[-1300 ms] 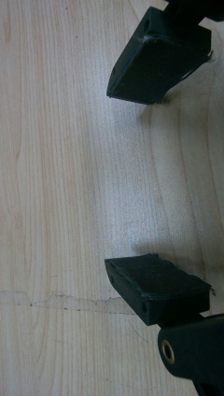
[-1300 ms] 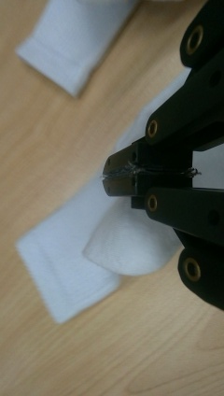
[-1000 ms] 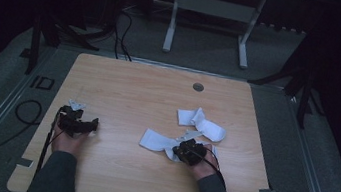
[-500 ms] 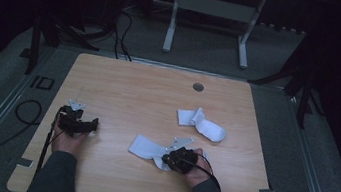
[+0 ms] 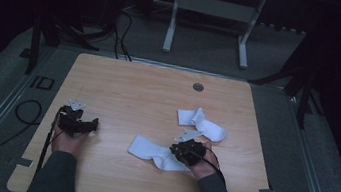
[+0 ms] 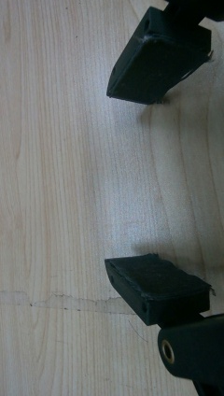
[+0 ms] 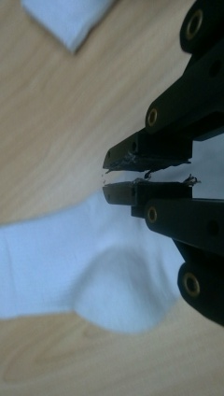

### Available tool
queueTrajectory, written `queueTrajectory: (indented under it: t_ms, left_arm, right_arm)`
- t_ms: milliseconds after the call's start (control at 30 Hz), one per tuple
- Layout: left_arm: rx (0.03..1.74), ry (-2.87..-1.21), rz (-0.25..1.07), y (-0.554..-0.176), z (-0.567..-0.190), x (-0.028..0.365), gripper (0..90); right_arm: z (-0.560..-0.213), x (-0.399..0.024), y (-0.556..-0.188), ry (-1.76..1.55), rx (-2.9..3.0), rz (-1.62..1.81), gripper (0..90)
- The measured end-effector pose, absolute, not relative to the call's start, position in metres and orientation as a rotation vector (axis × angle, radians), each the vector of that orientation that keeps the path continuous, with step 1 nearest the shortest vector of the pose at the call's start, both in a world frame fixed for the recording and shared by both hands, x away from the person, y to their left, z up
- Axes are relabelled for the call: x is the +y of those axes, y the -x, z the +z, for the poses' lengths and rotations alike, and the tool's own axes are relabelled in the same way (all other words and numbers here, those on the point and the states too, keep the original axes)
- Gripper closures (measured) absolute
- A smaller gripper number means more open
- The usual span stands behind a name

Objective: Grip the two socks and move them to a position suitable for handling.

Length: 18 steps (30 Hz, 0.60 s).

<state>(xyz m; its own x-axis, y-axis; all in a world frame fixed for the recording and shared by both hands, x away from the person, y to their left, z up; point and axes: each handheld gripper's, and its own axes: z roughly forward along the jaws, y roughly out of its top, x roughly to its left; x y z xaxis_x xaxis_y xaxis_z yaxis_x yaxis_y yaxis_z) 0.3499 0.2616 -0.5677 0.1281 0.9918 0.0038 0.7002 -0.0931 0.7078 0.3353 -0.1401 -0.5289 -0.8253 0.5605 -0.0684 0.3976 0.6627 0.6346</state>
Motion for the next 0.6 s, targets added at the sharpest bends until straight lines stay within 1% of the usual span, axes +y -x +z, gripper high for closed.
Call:
queueTrajectory:
  t_ms: [133,333,600]
  left_arm:
    - [1.629,-1.854,0.680,-0.350,-0.568,0.262,15.9]
    - [1.629,-1.852,0.680,-0.350,-0.568,0.261,15.9]
    - [1.629,-1.852,0.680,-0.350,-0.568,0.261,15.9]
  right_arm:
    - [-0.525,-0.146,-0.345,-0.800,2.570,0.887,73.8]
    - [-0.515,-0.160,-0.360,-0.881,2.483,0.881,66.8]
    - [-0.512,-0.184,-0.379,-1.005,2.398,0.868,64.9]
